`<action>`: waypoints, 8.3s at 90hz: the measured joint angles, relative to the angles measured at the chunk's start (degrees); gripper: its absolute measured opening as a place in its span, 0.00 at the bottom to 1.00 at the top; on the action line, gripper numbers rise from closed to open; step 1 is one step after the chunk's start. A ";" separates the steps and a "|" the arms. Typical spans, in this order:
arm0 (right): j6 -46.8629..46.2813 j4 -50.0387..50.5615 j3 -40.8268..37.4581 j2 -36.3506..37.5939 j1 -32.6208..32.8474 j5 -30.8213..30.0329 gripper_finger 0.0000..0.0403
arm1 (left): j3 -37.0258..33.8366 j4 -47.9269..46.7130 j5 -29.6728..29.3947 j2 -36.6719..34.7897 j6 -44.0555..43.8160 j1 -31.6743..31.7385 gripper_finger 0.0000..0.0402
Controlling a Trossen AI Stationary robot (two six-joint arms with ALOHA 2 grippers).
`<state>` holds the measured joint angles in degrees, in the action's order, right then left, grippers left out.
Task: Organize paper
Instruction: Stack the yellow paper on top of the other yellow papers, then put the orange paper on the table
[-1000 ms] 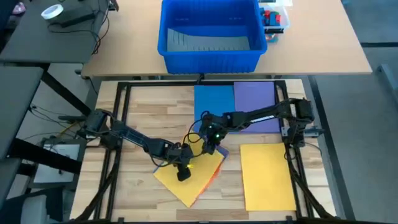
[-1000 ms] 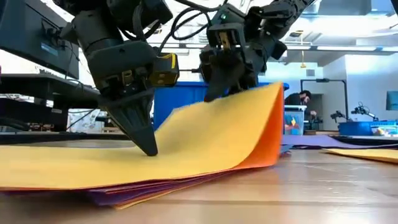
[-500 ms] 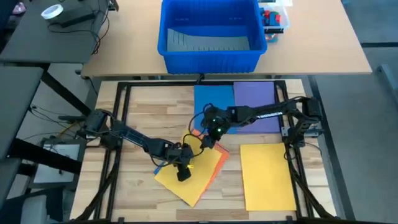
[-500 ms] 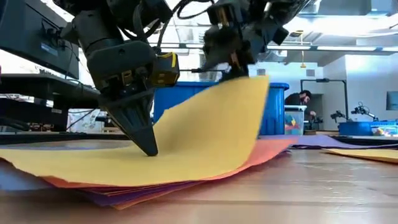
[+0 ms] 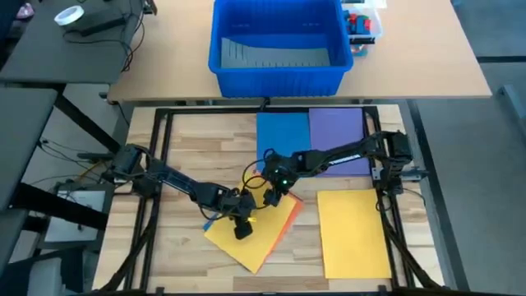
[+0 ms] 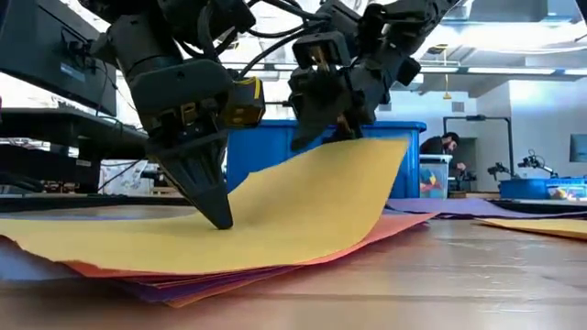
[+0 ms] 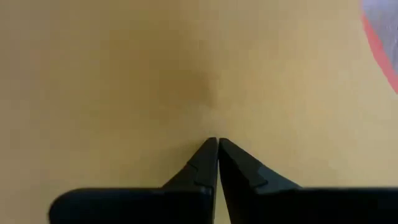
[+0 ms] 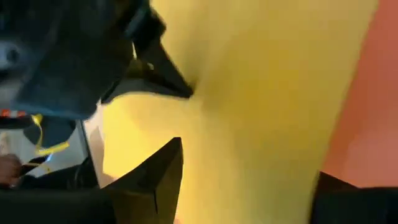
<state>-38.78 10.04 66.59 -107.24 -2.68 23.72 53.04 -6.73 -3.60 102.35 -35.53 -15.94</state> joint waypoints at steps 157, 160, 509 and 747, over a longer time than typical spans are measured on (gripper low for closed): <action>38.34 54.23 -19.67 27.16 -5.45 -4.87 0.00 | 14.32 -46.41 -0.15 -23.58 38.77 10.12 0.00; 38.15 54.23 -19.67 26.98 -5.50 -4.95 0.00 | 14.32 -46.43 -0.15 -23.58 38.75 10.17 0.00; 7.29 21.52 -12.12 13.16 26.16 -24.44 0.00 | 14.29 -52.75 -0.09 -23.58 38.29 10.14 0.00; -22.16 -9.90 -20.33 12.26 3.60 -13.05 0.49 | -6.97 0.23 13.81 -4.79 17.29 7.06 0.00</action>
<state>-60.94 0.14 46.26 -94.98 0.92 10.67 46.06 -6.50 10.22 97.56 -18.24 -8.88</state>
